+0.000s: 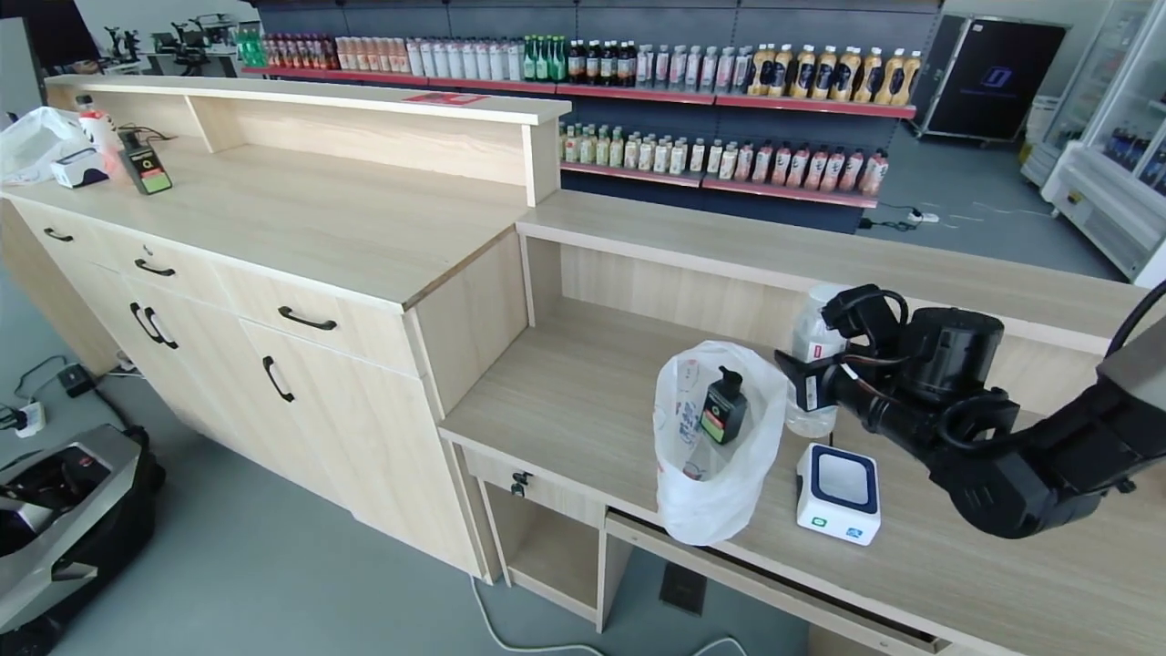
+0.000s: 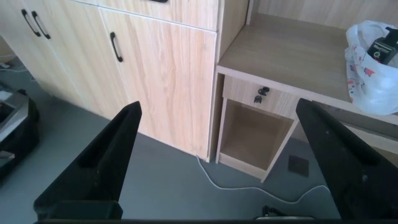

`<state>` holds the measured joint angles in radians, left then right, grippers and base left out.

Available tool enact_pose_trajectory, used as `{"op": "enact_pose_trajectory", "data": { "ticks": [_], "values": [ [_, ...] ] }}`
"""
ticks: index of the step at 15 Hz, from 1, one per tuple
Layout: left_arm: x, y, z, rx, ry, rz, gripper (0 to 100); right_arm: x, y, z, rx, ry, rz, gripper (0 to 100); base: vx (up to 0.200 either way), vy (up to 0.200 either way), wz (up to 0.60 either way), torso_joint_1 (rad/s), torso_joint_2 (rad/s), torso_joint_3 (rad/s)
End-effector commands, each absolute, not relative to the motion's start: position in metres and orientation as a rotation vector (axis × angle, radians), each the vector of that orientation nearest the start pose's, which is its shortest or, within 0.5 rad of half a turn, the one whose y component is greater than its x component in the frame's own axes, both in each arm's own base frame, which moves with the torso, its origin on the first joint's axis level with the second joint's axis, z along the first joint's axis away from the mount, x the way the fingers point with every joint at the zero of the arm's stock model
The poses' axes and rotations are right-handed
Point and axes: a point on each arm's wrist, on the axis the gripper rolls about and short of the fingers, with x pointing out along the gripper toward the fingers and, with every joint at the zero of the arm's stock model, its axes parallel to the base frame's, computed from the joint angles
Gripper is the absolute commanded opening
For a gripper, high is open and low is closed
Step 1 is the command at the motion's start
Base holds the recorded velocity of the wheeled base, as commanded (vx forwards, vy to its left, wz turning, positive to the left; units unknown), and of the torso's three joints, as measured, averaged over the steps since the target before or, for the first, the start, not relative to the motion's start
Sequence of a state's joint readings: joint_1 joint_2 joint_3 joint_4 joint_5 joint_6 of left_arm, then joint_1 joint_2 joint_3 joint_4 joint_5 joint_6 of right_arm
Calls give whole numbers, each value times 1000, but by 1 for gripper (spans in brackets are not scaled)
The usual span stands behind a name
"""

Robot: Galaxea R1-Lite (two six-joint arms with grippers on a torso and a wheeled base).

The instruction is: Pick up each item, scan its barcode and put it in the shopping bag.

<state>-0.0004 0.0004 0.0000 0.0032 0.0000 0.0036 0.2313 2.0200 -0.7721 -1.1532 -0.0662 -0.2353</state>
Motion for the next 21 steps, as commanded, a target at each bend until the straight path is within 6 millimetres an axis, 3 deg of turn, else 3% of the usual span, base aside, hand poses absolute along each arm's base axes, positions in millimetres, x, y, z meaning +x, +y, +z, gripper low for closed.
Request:
{"op": "enact_pose_trajectory", "data": {
  "ticks": [1,4,11,18,21],
  "values": [
    [-23,0,75,5,3,0,100,362,85,78,-228,131,196,0,0,0,0,0,0,0],
    [-23,0,75,3,3,0,100,381,98,49,-191,86,271,0,0,0,0,0,0,0],
    [-23,0,75,3,3,0,100,395,113,1,-187,129,393,0,0,0,0,0,0,0],
    [-23,0,75,3,3,0,100,413,124,-15,-177,86,460,0,0,0,0,0,0,0],
    [-23,0,75,3,3,0,100,419,126,-31,-177,97,473,0,0,0,0,0,0,0]
  ]
}}
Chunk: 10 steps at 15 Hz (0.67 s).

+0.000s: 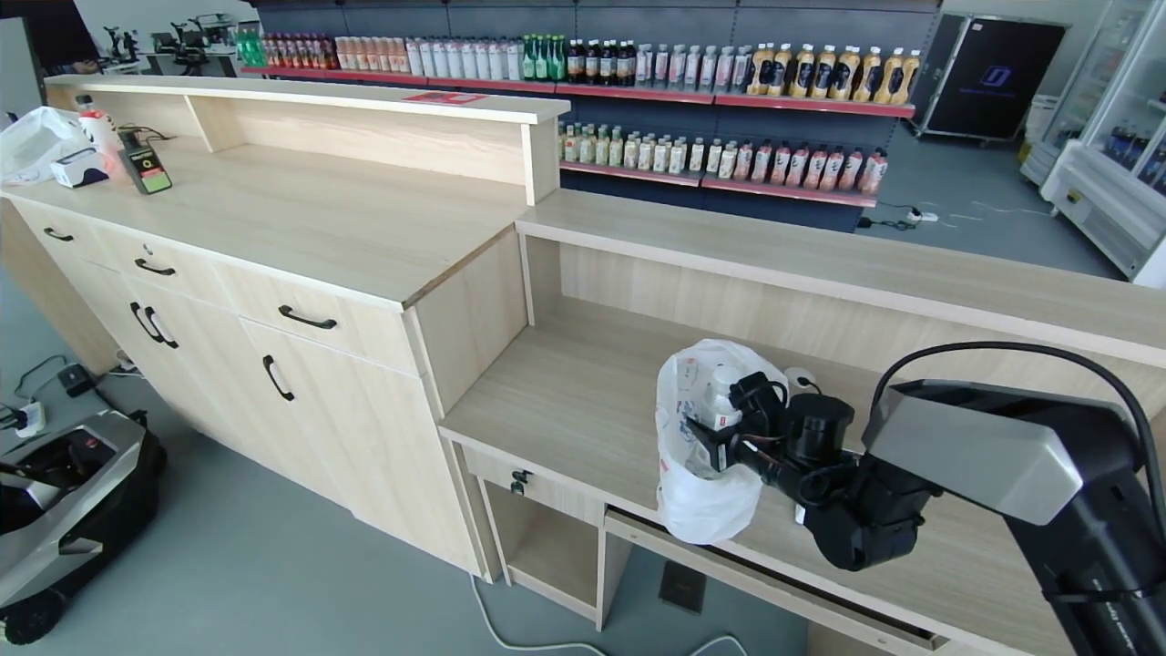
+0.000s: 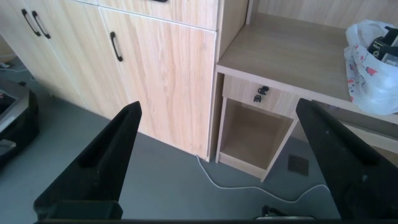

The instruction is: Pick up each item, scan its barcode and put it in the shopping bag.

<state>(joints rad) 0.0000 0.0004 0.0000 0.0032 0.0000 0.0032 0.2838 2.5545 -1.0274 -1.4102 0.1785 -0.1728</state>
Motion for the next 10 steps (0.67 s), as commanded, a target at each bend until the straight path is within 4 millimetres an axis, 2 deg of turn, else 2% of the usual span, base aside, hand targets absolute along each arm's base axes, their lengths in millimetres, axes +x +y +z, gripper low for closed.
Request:
{"op": "enact_pose_trajectory", "data": {
  "ticks": [1,5,10],
  "values": [
    [-23,0,75,3,3,0,100,420,127,-35,-179,98,474,0,0,0,0,0,0,0],
    [-23,0,75,3,3,0,100,421,127,-48,-186,122,476,0,0,0,0,0,0,0],
    [-23,0,75,5,3,0,100,418,124,-54,-190,144,473,0,0,0,0,0,0,0]
  ]
}}
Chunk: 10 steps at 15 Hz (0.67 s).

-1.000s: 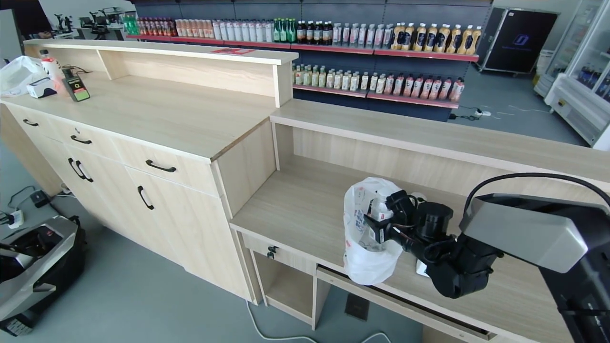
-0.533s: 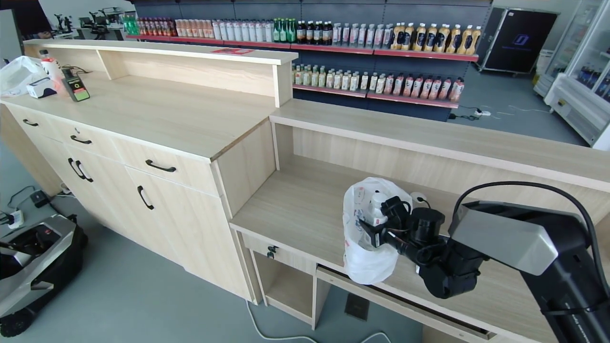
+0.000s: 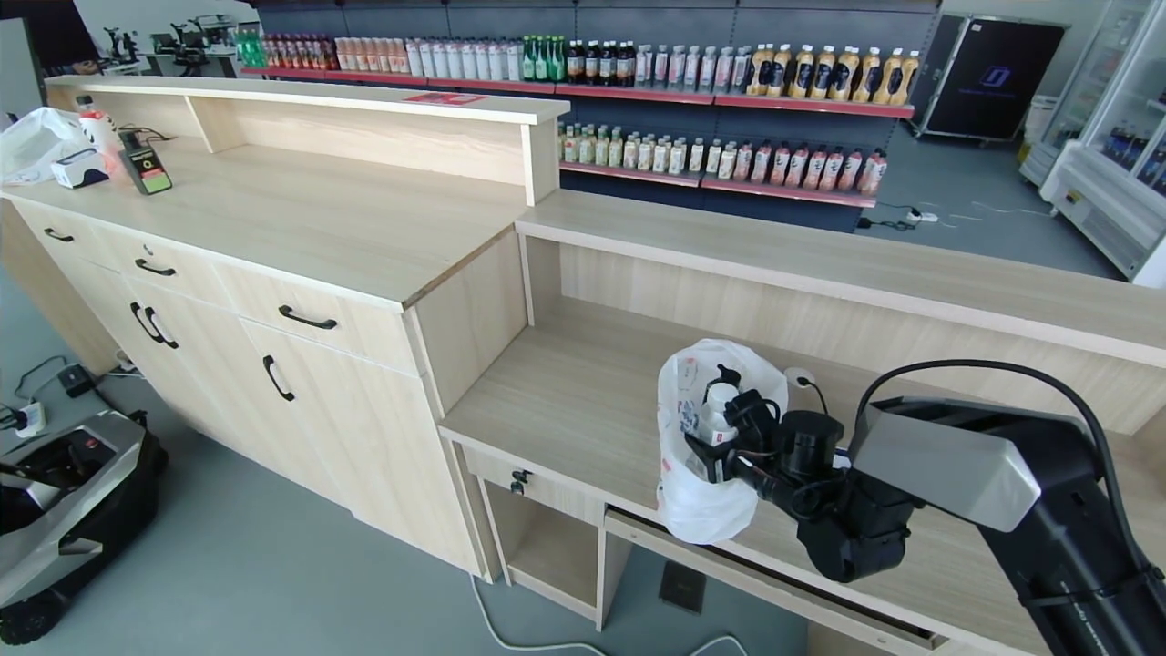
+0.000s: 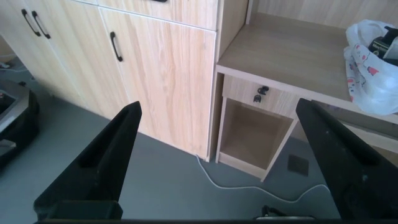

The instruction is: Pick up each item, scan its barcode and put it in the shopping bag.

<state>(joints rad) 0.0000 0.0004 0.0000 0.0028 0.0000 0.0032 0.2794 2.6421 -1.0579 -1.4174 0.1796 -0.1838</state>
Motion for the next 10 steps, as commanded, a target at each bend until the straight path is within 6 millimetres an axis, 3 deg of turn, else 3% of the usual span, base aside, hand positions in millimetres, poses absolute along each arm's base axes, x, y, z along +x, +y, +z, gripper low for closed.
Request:
{"op": "enact_pose_trajectory", "data": {
  "ticks": [1,10],
  "values": [
    [-23,0,75,3,2,0,100,418,124,-54,-190,144,473,0,0,0,0,0,0,0],
    [-23,0,75,3,3,0,100,404,122,-44,-185,173,498,0,0,0,0,0,0,0]
  ]
}}
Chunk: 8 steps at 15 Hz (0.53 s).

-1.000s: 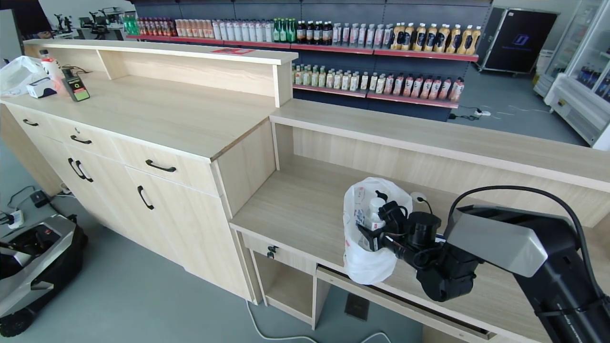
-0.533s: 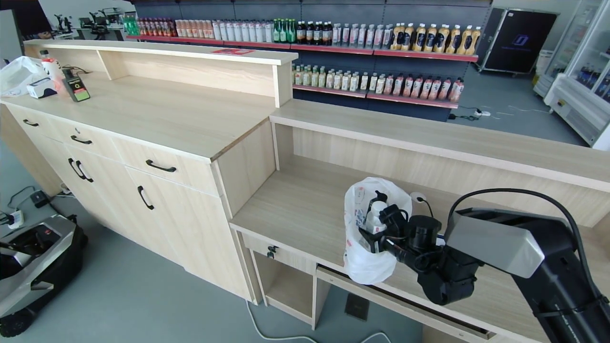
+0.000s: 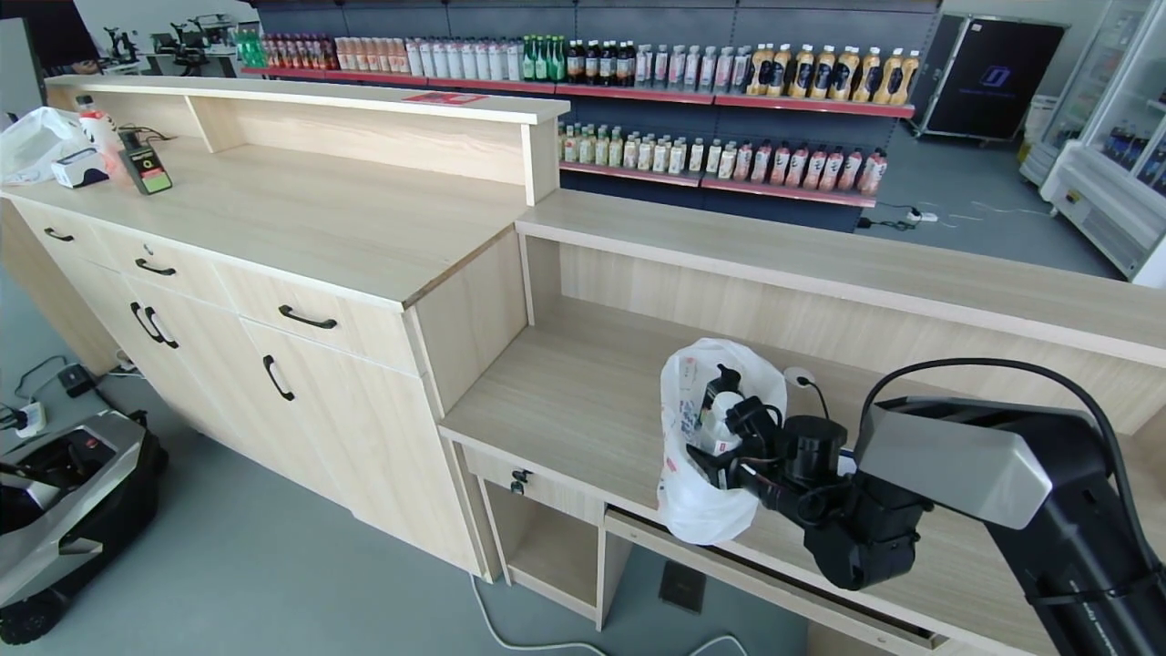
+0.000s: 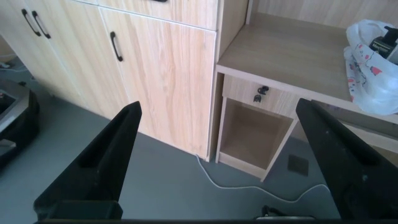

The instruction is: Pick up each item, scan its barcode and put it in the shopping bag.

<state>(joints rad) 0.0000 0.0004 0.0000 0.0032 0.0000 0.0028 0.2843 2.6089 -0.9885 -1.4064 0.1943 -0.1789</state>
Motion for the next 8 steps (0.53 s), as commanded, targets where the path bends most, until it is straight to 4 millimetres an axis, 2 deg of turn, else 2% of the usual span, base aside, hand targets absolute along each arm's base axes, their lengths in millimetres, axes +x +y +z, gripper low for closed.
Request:
{"op": "enact_pose_trajectory", "data": {
  "ticks": [1,5,8],
  "values": [
    [-23,0,75,3,3,0,100,402,122,-44,-186,176,501,100,0,0,0,0,0,0],
    [-23,0,75,3,3,0,100,401,122,-38,-186,156,505,100,0,0,0,0,0,0],
    [-23,0,75,3,3,0,100,394,120,-15,-200,139,502,100,0,0,0,0,0,0]
  ]
}}
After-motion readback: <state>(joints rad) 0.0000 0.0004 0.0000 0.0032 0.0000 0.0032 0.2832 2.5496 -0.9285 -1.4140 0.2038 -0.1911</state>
